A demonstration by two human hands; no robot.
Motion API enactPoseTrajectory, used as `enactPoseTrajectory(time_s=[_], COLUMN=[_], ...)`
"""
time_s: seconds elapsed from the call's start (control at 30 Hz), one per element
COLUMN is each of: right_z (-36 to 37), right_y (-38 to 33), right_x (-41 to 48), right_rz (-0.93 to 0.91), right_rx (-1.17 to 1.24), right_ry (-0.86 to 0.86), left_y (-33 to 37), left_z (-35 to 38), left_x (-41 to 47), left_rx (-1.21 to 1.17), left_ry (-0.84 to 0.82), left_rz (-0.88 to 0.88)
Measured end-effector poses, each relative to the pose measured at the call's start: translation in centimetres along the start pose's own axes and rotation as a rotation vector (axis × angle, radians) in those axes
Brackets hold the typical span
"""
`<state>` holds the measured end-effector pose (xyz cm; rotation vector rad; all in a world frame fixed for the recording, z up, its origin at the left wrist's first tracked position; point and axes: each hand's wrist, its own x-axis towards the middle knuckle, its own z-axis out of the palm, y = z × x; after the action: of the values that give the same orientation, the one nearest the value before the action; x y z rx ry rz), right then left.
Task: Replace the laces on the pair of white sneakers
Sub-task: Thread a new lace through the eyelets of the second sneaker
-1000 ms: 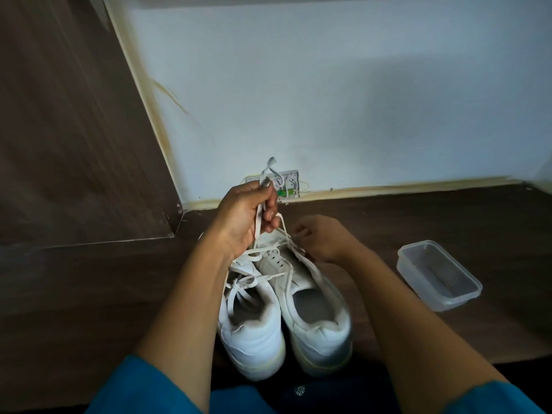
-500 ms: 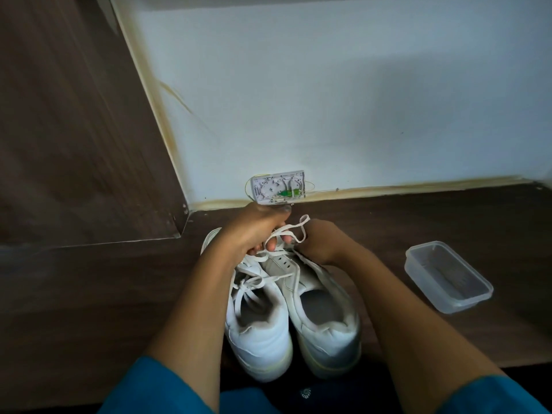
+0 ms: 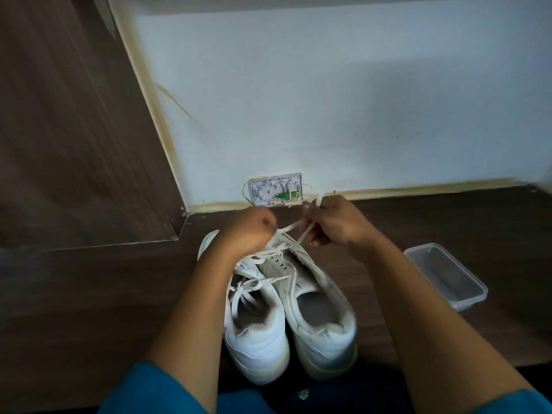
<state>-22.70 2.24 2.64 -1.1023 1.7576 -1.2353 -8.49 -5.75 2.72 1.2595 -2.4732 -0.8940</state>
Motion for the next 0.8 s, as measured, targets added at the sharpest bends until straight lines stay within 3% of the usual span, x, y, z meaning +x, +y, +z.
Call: enactPoseTrajectory(time_s=[0.07, 0.1, 0.17, 0.27, 0.33, 0.43, 0.53, 0.7, 0.77, 0.8], right_z=[-0.5, -0.8, -1.1, -1.4, -1.5, -1.7, -1.5, -1.7, -1.9, -1.8], right_y=[0.0, 0.2, 0.7, 1.6, 1.6, 1.4, 1.0, -0.4, -0.2, 0.0], right_x=[0.4, 0.6, 0.8, 0.9, 1.1, 1.2, 1.2, 0.8, 1.1, 1.2], right_rz=[0.108, 0.161, 0.225, 0.263, 0.252, 0.215, 0.21, 0.113, 0.059, 0.055], right_rx=[0.096, 0.113, -0.006, -0.426, -0.444, -0.055, 0.219, 1.051, 1.062, 0.92], right_ry=[0.146, 0.209, 0.285, 0.28, 0.301, 0.379, 0.432, 0.474, 0.467, 0.467], left_y=[-0.8, -0.9, -0.6, 0.1, 0.6, 1.2, 2.1, 2.2, 1.9, 1.8], left_z=[0.6, 0.8, 0.9, 0.2, -0.4, -1.2, -2.1, -2.8, -3.0, -3.0], left_x=[0.1, 0.1, 0.2, 0.2, -0.4, -1.1, -1.8, -2.0, -1.8, -1.8], left_rx=[0.447, 0.494, 0.441, 0.274, 0.072, -0.55, -1.118, -1.34, -1.346, -1.334], left_ry=[-0.122, -0.126, -0.093, -0.106, -0.105, -0.066, -0.085, -0.092, -0.063, -0.041], left_rz=[-0.048, -0.067, -0.076, -0.086, -0.083, -0.066, 0.065, 0.22, 0.224, 0.224])
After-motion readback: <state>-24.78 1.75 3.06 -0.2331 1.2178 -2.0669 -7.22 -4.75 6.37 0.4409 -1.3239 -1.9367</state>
